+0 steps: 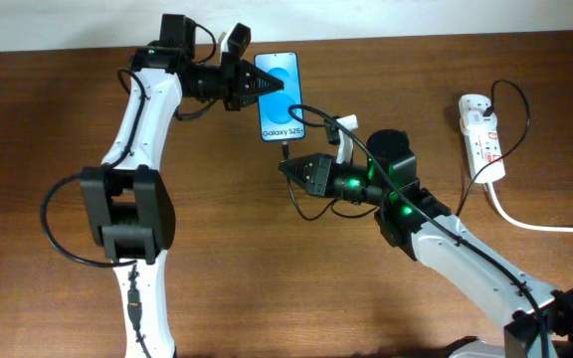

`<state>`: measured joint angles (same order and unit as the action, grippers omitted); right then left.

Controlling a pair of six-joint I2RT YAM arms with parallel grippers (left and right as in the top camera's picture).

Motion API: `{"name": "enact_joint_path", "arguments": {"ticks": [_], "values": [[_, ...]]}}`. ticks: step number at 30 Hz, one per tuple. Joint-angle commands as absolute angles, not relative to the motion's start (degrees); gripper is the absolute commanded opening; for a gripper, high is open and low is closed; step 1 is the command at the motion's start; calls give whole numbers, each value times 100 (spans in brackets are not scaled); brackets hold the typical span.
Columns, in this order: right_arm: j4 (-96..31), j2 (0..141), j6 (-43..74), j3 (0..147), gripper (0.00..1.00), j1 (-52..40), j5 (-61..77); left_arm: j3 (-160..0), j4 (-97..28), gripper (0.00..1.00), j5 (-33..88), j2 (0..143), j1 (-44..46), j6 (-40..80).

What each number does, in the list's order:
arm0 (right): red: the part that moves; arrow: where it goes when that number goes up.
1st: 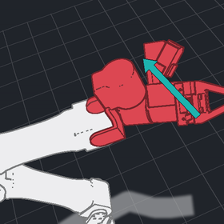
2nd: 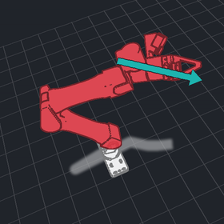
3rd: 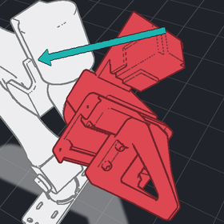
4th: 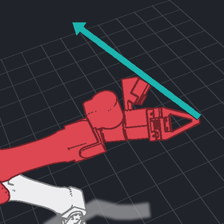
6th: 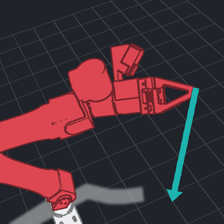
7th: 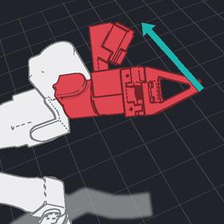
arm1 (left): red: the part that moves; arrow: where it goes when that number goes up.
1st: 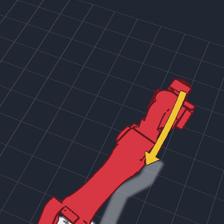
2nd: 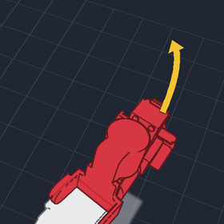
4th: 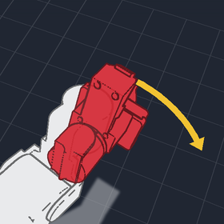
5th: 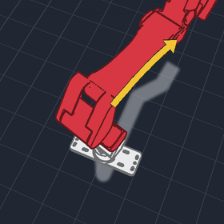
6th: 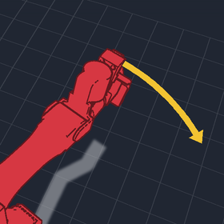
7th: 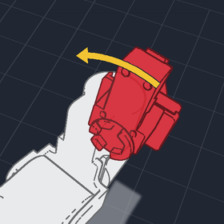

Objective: Plug charger to phone and switch on socket

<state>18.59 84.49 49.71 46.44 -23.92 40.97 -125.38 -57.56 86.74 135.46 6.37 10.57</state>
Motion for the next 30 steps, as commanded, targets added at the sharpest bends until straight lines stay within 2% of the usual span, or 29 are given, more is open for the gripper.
{"name": "enact_joint_path", "arguments": {"ticks": [1, 30], "values": [[1940, 8405, 4984, 4619, 4, -2436, 3977, -12617, -5754, 0, 8875, 13500, 777, 1111], [2132, 8405, 4987, 4619, 4, -2425, 4191, -12617, -5752, 0, 8873, 13500, 526, 939]]}}
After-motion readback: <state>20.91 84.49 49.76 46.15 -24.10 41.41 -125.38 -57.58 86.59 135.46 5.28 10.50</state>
